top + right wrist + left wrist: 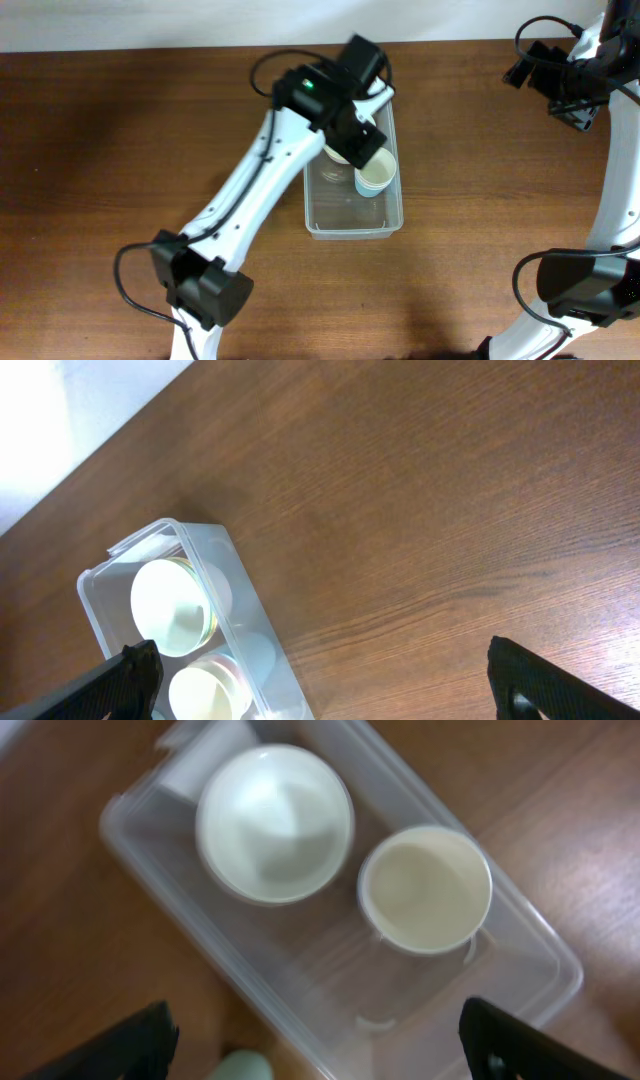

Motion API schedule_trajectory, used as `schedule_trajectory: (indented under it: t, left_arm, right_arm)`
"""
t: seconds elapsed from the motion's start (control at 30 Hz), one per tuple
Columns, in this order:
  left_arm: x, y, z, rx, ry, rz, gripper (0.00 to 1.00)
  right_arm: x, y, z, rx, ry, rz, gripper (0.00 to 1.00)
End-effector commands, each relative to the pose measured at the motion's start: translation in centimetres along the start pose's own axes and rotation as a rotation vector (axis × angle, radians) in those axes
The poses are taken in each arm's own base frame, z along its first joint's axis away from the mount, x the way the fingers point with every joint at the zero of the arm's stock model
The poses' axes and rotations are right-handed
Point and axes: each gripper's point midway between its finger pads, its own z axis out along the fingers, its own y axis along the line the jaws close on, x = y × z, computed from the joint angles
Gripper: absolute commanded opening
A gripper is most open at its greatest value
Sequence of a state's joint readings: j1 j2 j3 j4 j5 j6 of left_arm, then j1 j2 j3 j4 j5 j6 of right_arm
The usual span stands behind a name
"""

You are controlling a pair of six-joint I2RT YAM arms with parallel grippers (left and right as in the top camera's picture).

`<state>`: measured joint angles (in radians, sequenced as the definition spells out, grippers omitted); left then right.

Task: Pack container
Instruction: 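Carry white cup with left gripper and stack it on pink cup, then move left gripper to the teal cup and grasp it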

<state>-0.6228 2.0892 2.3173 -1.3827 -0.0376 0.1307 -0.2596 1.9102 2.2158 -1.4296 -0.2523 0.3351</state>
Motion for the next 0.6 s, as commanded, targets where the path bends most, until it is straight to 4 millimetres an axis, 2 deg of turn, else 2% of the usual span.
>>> schedule_trajectory:
  t: [0.0,0.1,0.23,0.27,0.3,0.47,0.57]
  left_arm:
    - [0.7,5.0,-3.5,-0.11,-0.014,-0.12,0.91]
    - [3.2,7.9,-4.1,-0.141,0.055,-0.237,0.91]
    - [7.6,11.2,-3.8,-0.163,0.188,-0.426,0.89]
    - [8.7,11.9,-3.7,-0.164,0.216,-0.471,0.82]
    - [9.5,12.5,-3.5,-0.156,0.239,-0.509,0.82]
    - [13.0,14.1,-1.5,-0.087,0.337,-0.614,0.8]
    - [15.5,14.3,0.4,-0.067,0.424,-0.649,0.79]
  right_arm:
    - [-0.2,0.0,-0.2,0.0,-0.009,-0.001,0.99]
    - [-0.2,0.0,-0.2,0.0,-0.009,-0.001,0.99]
    - [-0.2,0.0,-0.2,0.0,-0.009,-0.001,0.99]
    - [-0.2,0.0,-0.2,0.0,-0.009,-0.001,0.99]
    - [-0.2,0.0,-0.2,0.0,-0.009,-0.001,0.99]
    - [-0.2,0.0,-0.2,0.0,-0.009,-0.001,0.99]
    - [-0.2,0.0,-0.2,0.0,-0.009,-0.001,0.99]
